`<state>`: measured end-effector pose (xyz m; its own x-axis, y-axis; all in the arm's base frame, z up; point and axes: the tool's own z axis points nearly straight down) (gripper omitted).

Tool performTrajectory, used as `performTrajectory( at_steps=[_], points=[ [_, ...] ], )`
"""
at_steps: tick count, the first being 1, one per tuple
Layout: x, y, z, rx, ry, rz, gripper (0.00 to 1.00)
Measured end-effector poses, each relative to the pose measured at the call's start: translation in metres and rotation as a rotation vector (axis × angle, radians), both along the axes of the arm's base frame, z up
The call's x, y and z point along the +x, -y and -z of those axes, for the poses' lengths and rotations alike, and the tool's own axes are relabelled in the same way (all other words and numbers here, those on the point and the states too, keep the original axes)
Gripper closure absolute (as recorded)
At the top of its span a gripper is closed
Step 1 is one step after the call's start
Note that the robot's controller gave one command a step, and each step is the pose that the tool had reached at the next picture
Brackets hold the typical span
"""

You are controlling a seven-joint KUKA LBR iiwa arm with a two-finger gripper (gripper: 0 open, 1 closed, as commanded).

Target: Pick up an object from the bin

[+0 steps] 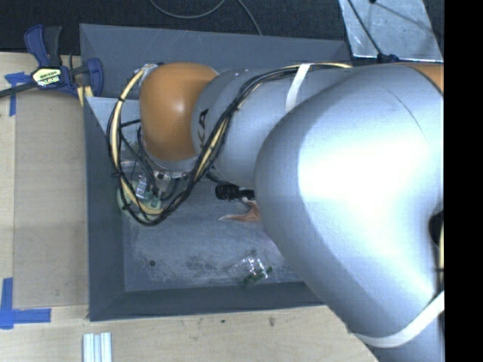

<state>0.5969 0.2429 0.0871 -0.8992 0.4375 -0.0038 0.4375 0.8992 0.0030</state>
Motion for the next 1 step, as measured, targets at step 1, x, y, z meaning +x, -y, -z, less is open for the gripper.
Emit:
performTrajectory(
  at_steps=[1],
  points=[
    [-0.0009, 0.0004, -0.0154, -0.001, -0.004, 0.0, 1.0]
  ],
)
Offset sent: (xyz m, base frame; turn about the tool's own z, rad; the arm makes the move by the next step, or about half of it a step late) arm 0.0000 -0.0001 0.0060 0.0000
